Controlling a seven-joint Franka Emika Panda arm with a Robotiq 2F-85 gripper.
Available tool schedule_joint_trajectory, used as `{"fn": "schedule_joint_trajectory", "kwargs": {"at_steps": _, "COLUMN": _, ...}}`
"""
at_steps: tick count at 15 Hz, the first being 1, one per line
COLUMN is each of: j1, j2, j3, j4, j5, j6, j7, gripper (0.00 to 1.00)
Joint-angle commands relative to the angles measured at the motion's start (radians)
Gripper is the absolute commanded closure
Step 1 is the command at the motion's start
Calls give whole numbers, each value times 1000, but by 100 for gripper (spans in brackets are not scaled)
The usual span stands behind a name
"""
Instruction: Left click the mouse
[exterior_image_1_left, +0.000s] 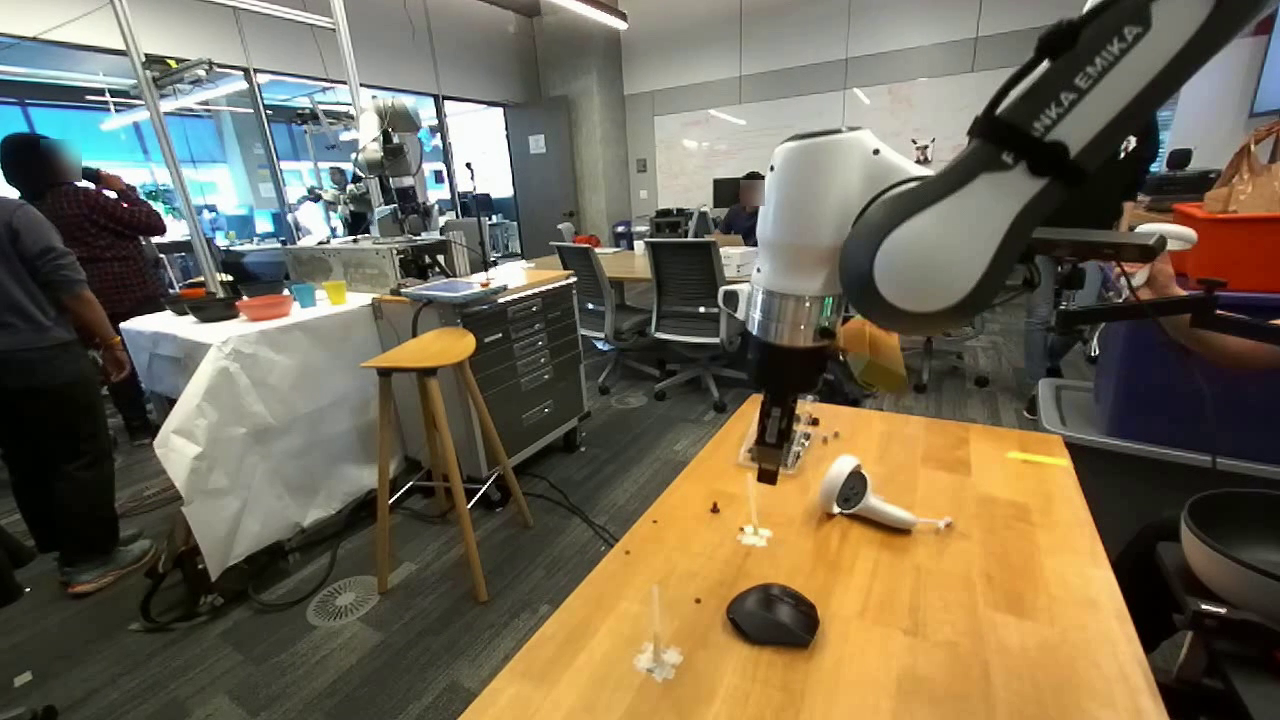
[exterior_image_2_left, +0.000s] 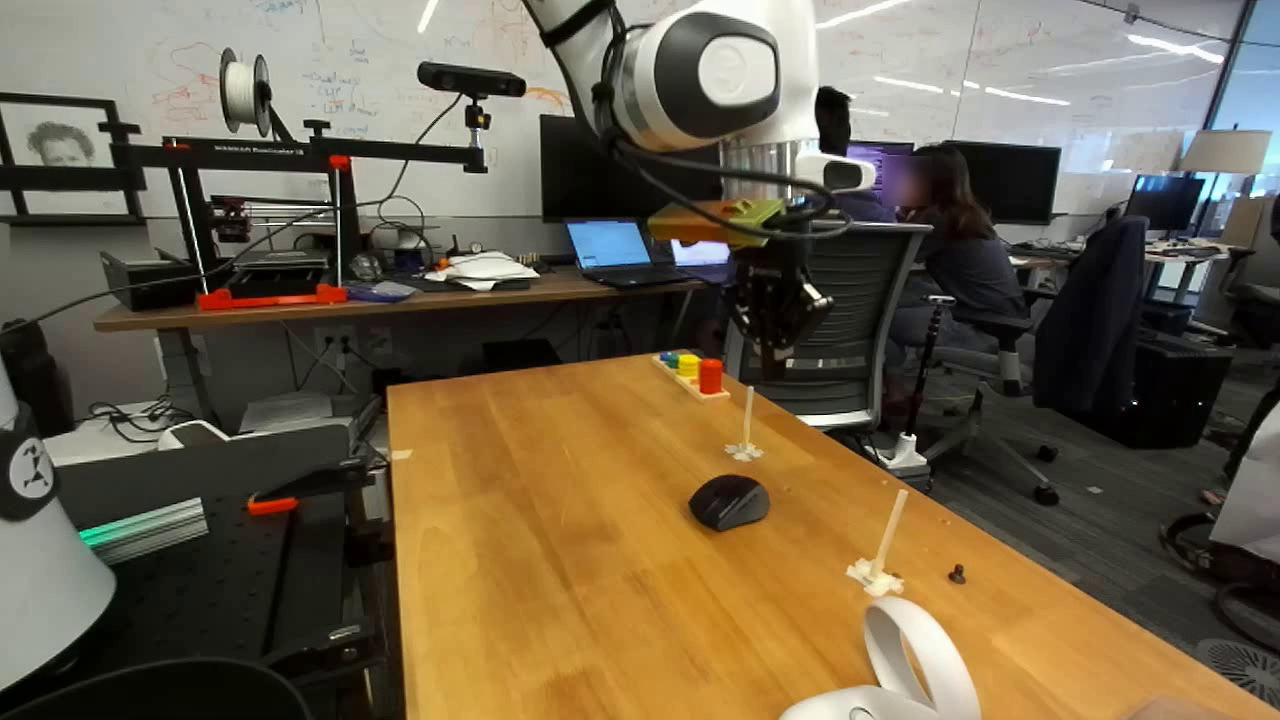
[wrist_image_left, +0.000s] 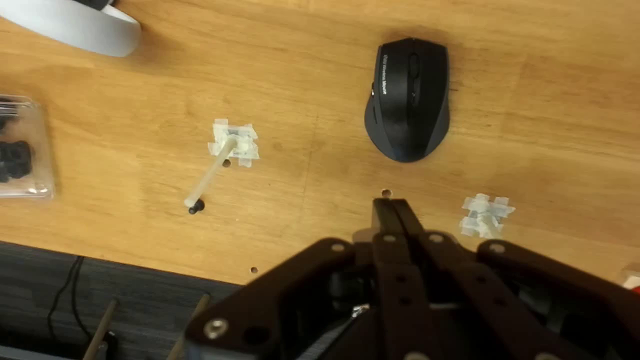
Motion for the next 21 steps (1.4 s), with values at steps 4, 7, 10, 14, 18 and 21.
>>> {"fn": "schedule_joint_trajectory", "kwargs": {"at_steps": 4, "j1": -86, "j2": -181, "j3": 28, "j4": 76, "j5": 159, "j6": -367, "j7": -253, "gripper": 93}}
{"fn": "schedule_joint_trajectory", "kwargs": {"at_steps": 7, "j1": -94, "j2": -232, "j3": 10, "j4": 115, "j5": 159, "j6": -538, "j7": -315, "gripper": 93}}
{"fn": "schedule_joint_trajectory", "kwargs": {"at_steps": 10, "j1": -95, "j2": -273, "j3": -3, "j4": 140, "j5": 149, "j6": -663, "j7": -357, "gripper": 93}}
{"fn": "schedule_joint_trajectory", "kwargs": {"at_steps": 14, "j1": -90, "j2": -302, "j3": -16, "j4": 169, "j5": 143, "j6": -760, "j7": -385, "gripper": 65}}
{"fn": "schedule_joint_trajectory", "kwargs": {"at_steps": 18, "j1": -95, "j2": -323, "j3": -27, "j4": 176, "j5": 158, "j6": -879, "j7": -457, "gripper": 37}}
{"fn": "schedule_joint_trajectory", "kwargs": {"at_steps": 21, "j1": -96, "j2": -333, "j3": -39, "j4": 181, "j5": 142, "j6": -932, "j7": -482, "gripper": 15}}
